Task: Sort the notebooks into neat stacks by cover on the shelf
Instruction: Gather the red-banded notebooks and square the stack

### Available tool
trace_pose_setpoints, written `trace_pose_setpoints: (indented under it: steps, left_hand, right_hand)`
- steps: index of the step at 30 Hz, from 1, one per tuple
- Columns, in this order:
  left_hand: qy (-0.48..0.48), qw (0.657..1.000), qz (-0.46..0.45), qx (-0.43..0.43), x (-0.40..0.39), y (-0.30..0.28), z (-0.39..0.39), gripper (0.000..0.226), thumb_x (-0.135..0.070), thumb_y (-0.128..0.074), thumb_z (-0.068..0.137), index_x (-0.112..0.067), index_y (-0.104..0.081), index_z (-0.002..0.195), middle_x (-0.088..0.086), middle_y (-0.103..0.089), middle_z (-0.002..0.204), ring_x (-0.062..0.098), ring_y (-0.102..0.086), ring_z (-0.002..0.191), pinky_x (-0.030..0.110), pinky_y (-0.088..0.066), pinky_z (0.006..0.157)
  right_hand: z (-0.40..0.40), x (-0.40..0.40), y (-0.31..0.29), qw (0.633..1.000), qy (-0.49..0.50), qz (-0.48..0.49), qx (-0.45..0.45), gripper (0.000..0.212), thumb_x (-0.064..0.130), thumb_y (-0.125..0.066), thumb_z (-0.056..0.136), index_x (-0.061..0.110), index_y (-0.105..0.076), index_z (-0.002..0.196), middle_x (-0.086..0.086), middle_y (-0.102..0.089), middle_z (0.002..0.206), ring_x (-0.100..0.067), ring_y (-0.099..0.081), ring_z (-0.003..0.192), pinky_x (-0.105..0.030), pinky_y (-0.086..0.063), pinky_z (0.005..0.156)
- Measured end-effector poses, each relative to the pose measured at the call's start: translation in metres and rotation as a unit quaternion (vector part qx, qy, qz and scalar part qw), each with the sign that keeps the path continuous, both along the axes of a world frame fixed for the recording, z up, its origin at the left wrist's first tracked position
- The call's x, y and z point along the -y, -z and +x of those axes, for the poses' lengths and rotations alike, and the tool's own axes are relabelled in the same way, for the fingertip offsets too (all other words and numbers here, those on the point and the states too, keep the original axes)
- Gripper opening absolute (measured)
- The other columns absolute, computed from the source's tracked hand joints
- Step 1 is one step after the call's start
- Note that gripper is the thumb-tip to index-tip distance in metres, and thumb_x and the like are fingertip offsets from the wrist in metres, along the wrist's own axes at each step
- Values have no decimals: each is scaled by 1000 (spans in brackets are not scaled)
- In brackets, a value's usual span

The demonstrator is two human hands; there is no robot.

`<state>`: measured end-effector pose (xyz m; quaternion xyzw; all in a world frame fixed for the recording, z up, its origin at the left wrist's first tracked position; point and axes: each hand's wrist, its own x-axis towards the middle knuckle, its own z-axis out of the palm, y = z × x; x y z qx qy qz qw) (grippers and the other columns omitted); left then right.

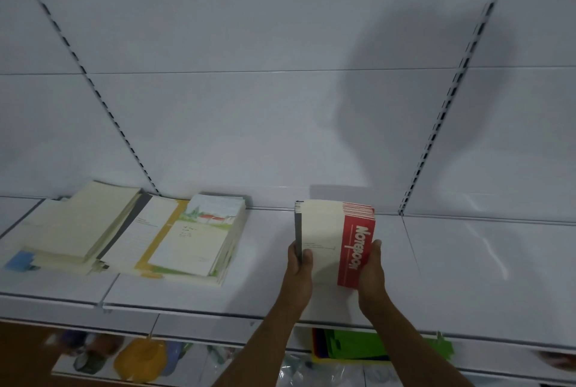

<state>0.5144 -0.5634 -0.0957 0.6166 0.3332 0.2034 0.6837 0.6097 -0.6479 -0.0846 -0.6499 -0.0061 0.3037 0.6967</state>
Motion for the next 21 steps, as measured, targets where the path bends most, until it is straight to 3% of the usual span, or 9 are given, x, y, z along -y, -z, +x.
trace_pose_setpoints:
  steps: [4, 7, 11, 13, 16, 18, 21]
  left_hand:
    - [-41, 996, 25, -68, -2, -8, 11, 29, -37, -26, 103, -23, -32, 127, -1, -54, 112, 4, -57, 89, 11, -50, 60]
    - [-65, 984, 73, -146, -11, -18, 22, 39, -43, -26, 102, -14, -38, 126, 3, -56, 112, 12, -56, 88, 16, -47, 66]
    - [-68, 978, 103, -166, -16, -26, 26, 40, -45, -29, 101, -14, -42, 124, 2, -57, 109, 14, -55, 89, 19, -45, 70]
    - [-59, 984, 108, -129, -13, -28, 24, 37, -48, -31, 99, -22, -39, 124, -3, -56, 109, 11, -57, 91, 17, -48, 72]
    - [-40, 996, 83, -3, -11, -27, 18, 41, -62, -42, 90, -36, -38, 121, -6, -58, 113, 10, -62, 94, 17, -54, 69]
    - [-27, 996, 39, 75, -15, -20, 13, 65, -68, -58, 76, -36, -38, 130, -7, -59, 120, 11, -61, 107, 23, -55, 78]
    - [-5, 994, 0, 111, -13, 0, 3, 75, -45, -72, 75, -28, -36, 138, -3, -57, 128, 11, -59, 116, 25, -53, 83]
  right_hand:
    - [9, -8, -11, 999, -28, -17, 31, 64, 65, -8, 89, 26, -59, 98, -7, -69, 94, -22, -66, 89, -43, -51, 84]
    - [16, -16, -12, 998, -49, -22, 27, 78, 72, -8, 83, 21, -60, 110, -9, -71, 98, -26, -69, 90, -46, -52, 87]
    - [13, -19, -6, 998, -27, 8, 57, 65, 66, -23, 87, 17, -55, 115, -8, -70, 99, -28, -70, 88, -49, -55, 85]
    - [10, -17, -7, 994, -2, 32, 105, 59, 72, -34, 84, 23, -52, 110, -6, -68, 98, -27, -70, 88, -48, -57, 82]
    - [11, -13, -11, 983, -6, 93, 159, 68, 83, -48, 68, 30, -51, 111, 2, -67, 100, -18, -70, 89, -34, -60, 72]
    - [11, -9, -11, 974, -30, 100, 202, 74, 73, -57, 72, 22, -47, 124, -2, -63, 110, -20, -67, 98, -36, -59, 73]
    - [7, 0, 7, 969, -52, 73, 229, 82, 51, -73, 71, 11, -40, 134, -11, -59, 118, -28, -64, 105, -49, -58, 76]
